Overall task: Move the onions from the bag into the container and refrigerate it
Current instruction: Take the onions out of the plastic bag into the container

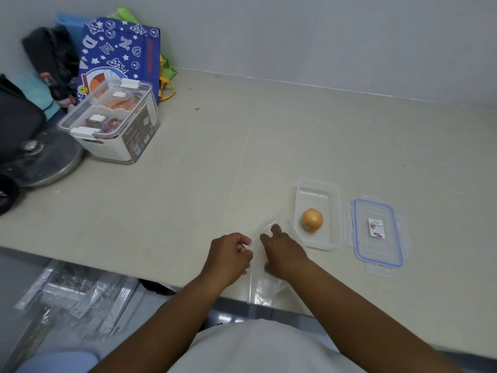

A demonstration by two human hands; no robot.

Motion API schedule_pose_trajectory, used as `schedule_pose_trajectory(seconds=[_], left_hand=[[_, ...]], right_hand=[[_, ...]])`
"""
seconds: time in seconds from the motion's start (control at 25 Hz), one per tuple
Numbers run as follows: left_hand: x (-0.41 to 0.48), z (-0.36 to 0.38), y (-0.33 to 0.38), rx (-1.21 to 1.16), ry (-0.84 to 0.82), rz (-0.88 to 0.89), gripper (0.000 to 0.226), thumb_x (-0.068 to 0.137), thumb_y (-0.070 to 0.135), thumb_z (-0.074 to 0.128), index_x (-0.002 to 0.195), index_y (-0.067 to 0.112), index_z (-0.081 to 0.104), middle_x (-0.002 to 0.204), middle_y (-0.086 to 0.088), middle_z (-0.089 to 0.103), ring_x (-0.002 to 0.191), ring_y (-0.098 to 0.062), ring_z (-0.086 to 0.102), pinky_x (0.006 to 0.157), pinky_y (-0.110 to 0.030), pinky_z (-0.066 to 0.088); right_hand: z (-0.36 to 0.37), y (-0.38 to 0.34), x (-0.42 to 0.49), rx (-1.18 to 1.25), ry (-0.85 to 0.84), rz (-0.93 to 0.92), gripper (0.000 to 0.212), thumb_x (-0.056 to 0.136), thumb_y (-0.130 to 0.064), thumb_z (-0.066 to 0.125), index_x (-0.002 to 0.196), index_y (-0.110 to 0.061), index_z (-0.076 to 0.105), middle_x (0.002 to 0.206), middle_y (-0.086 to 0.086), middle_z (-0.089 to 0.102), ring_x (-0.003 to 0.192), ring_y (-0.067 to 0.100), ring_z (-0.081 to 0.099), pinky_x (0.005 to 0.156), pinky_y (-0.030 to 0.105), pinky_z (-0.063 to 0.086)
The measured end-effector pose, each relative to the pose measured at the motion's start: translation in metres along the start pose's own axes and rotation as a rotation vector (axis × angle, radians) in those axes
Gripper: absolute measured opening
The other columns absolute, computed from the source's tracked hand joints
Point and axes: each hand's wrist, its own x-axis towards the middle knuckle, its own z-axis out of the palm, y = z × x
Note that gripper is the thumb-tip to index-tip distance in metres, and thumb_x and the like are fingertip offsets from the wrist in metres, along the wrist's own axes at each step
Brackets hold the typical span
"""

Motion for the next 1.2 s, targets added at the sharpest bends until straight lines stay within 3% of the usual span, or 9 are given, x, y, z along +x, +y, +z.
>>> schedule_pose_trajectory(seconds=[0.12, 0.24, 0.36, 0.52, 0.64, 0.76, 0.84, 1.04, 1.2], left_hand=[[-0.001, 0.000, -0.001, 0.001, -0.011, -0.006, 0.018, 0.080, 0.004, 0.064, 0.093, 0.015, 0.069, 0.064, -0.001, 0.061, 0.046, -0.006, 0.064, 0.046, -0.019, 0.053], [-0.003, 0.001, -0.002, -0.003, -0.016, -0.006, 0.017, 0.080, 0.005, 0.064, 0.091, 0.017, 0.068, 0.065, -0.001, 0.061, 0.046, -0.006, 0.064, 0.047, -0.021, 0.054], [-0.003, 0.001, -0.001, -0.011, -0.009, -0.013, 0.017, 0.081, 0.005, 0.063, 0.093, 0.017, 0.068, 0.066, -0.001, 0.061, 0.048, -0.009, 0.065, 0.050, -0.023, 0.056], [-0.002, 0.001, -0.001, -0.045, 0.006, -0.023, 0.018, 0.080, 0.003, 0.061, 0.093, 0.013, 0.069, 0.067, -0.002, 0.060, 0.046, -0.009, 0.063, 0.048, -0.023, 0.055], [-0.002, 0.001, -0.001, -0.061, 0.011, -0.032, 0.018, 0.079, 0.002, 0.060, 0.091, 0.013, 0.069, 0.065, -0.002, 0.059, 0.046, -0.009, 0.063, 0.047, -0.021, 0.053], [-0.002, 0.001, -0.003, -0.066, 0.013, -0.026, 0.017, 0.080, 0.003, 0.062, 0.090, 0.014, 0.069, 0.063, -0.001, 0.058, 0.046, -0.009, 0.063, 0.047, -0.022, 0.054], [-0.001, 0.003, -0.002, -0.071, 0.015, -0.020, 0.017, 0.080, 0.002, 0.062, 0.089, 0.015, 0.070, 0.062, 0.000, 0.058, 0.046, -0.009, 0.063, 0.047, -0.022, 0.054], [-0.001, 0.005, -0.001, -0.092, 0.022, -0.029, 0.018, 0.079, 0.002, 0.063, 0.086, 0.017, 0.070, 0.060, 0.000, 0.057, 0.046, -0.010, 0.063, 0.046, -0.021, 0.052], [-0.002, 0.006, -0.001, -0.097, 0.019, -0.034, 0.018, 0.080, 0.001, 0.063, 0.085, 0.017, 0.070, 0.058, 0.000, 0.058, 0.046, -0.012, 0.063, 0.046, -0.022, 0.053]], right_hand=[[0.003, 0.003, -0.004, -0.044, -0.070, -0.004, 0.035, 0.080, -0.013, 0.065, 0.114, -0.010, 0.058, 0.113, 0.014, 0.055, 0.093, 0.030, 0.058, 0.073, 0.035, 0.049], [-0.007, 0.004, -0.014, -0.001, -0.003, -0.037, 0.034, 0.080, -0.012, 0.063, 0.113, -0.009, 0.061, 0.111, 0.014, 0.058, 0.097, 0.030, 0.058, 0.079, 0.036, 0.050], [-0.028, 0.007, -0.037, 0.101, 0.189, -0.142, 0.044, 0.079, -0.019, 0.066, 0.121, -0.012, 0.060, 0.116, 0.009, 0.059, 0.105, 0.029, 0.057, 0.083, 0.038, 0.052], [-0.064, 0.028, -0.068, 0.395, 0.571, -0.247, 0.056, 0.074, -0.029, 0.079, 0.125, -0.018, 0.060, 0.124, 0.003, 0.060, 0.111, 0.017, 0.057, 0.088, 0.026, 0.049], [-0.079, 0.056, -0.057, 0.577, 0.744, -0.091, 0.056, 0.067, -0.027, 0.086, 0.118, -0.019, 0.066, 0.118, 0.000, 0.065, 0.104, 0.006, 0.057, 0.092, 0.011, 0.041], [-0.082, 0.091, -0.025, 0.777, 0.653, 0.237, 0.057, 0.066, -0.036, 0.085, 0.118, -0.026, 0.066, 0.120, -0.004, 0.066, 0.107, 0.011, 0.060, 0.094, 0.022, 0.045], [-0.075, 0.114, 0.002, 0.742, 0.559, 0.360, 0.059, 0.069, -0.039, 0.082, 0.123, -0.024, 0.063, 0.125, 0.000, 0.064, 0.114, 0.018, 0.058, 0.097, 0.026, 0.044], [-0.056, 0.141, 0.059, 0.579, 0.358, 0.409, 0.060, 0.073, -0.041, 0.077, 0.126, -0.021, 0.060, 0.125, 0.009, 0.061, 0.118, 0.027, 0.054, 0.090, 0.031, 0.042], [-0.041, 0.152, 0.084, 0.584, 0.325, 0.458, 0.058, 0.073, -0.041, 0.076, 0.125, -0.020, 0.060, 0.123, 0.009, 0.061, 0.116, 0.028, 0.054, 0.085, 0.030, 0.040]])
